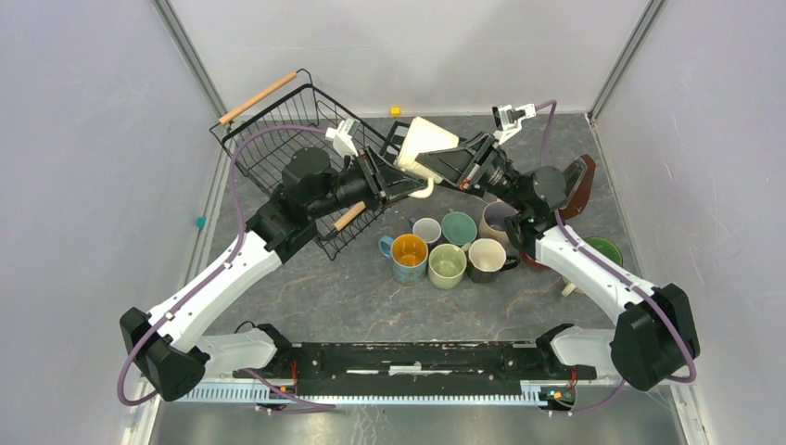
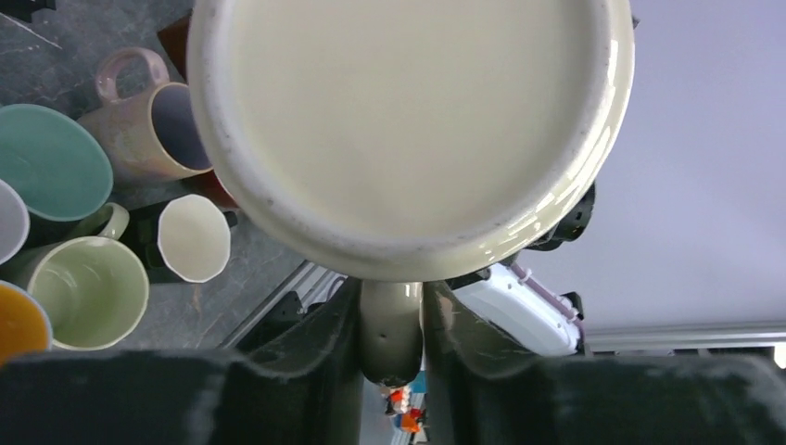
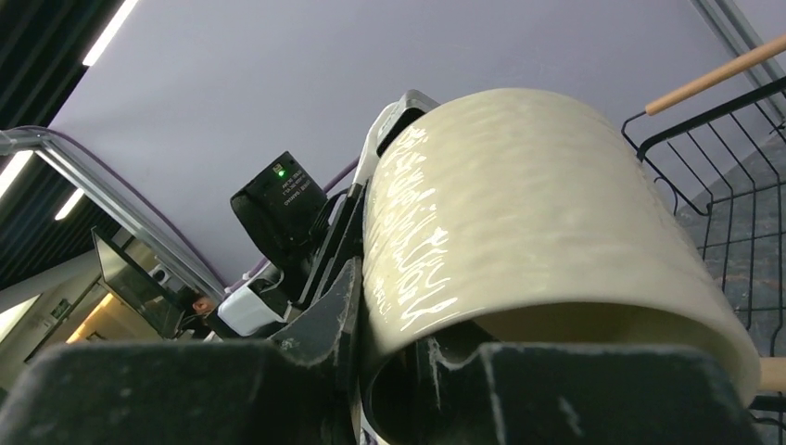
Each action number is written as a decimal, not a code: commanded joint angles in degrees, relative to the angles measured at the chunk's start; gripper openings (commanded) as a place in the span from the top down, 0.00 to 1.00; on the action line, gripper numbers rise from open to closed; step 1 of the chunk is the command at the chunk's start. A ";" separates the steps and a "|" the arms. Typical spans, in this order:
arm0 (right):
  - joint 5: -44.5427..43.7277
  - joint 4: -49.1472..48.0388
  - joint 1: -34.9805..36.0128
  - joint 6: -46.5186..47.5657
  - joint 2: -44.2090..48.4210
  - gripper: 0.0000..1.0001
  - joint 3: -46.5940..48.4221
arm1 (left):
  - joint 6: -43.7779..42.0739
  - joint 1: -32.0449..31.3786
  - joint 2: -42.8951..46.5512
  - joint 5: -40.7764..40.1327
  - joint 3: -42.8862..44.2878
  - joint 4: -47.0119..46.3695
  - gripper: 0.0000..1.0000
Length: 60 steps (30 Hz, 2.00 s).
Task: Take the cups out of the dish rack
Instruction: Place the cup at the center of the board.
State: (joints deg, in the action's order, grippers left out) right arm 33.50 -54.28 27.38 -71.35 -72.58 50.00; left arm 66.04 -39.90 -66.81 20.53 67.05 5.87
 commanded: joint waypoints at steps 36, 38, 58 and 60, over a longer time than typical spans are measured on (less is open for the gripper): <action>-22.57 74.09 16.38 43.89 9.91 1.00 21.15 | -22.36 -0.71 14.71 -20.37 11.99 32.90 0.00; -23.83 76.17 19.62 45.12 9.87 1.00 21.24 | -22.26 -0.71 15.02 -21.70 12.22 33.21 0.00; -30.50 81.26 45.31 53.12 -10.82 1.00 25.78 | -20.37 -0.71 20.19 -35.36 19.90 35.36 0.00; -30.31 81.43 45.71 53.87 -13.45 1.00 26.51 | -20.80 -0.71 20.31 -35.69 20.78 35.44 0.00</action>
State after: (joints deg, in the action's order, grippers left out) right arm 4.84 31.35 72.38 -20.62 -84.16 70.65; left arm 46.83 -40.38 -46.98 -12.10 84.86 41.76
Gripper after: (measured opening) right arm 0.217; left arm 0.996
